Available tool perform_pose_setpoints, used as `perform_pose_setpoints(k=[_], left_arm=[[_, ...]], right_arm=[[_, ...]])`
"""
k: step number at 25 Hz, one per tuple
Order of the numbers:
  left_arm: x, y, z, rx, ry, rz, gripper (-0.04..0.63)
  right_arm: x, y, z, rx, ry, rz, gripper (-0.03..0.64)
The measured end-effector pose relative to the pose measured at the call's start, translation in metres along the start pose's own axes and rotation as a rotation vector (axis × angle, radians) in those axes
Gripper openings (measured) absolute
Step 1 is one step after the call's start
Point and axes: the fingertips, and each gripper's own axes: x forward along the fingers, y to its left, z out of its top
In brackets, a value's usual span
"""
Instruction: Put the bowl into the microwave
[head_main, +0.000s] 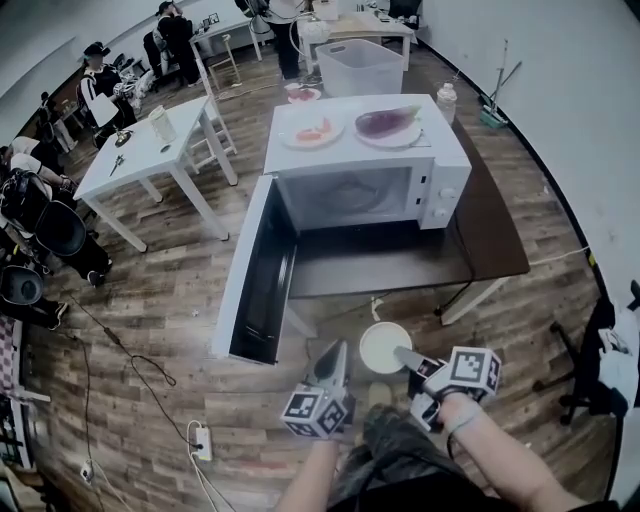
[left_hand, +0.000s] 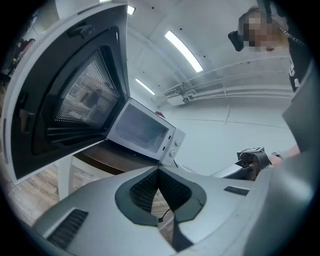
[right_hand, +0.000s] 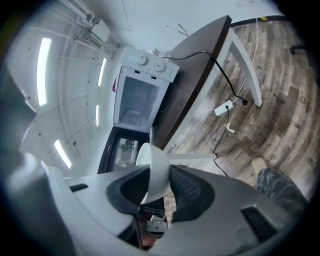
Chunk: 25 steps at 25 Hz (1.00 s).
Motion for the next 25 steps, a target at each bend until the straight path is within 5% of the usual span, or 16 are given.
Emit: perform_pose_setpoints(k=[25], left_arm=[[0.102, 0.041, 0.032, 0.022, -0.011, 0.062, -0.002]], right_arm=[[0.072, 0.01, 0.094, 0.015, 0.066, 0.012, 0.121]])
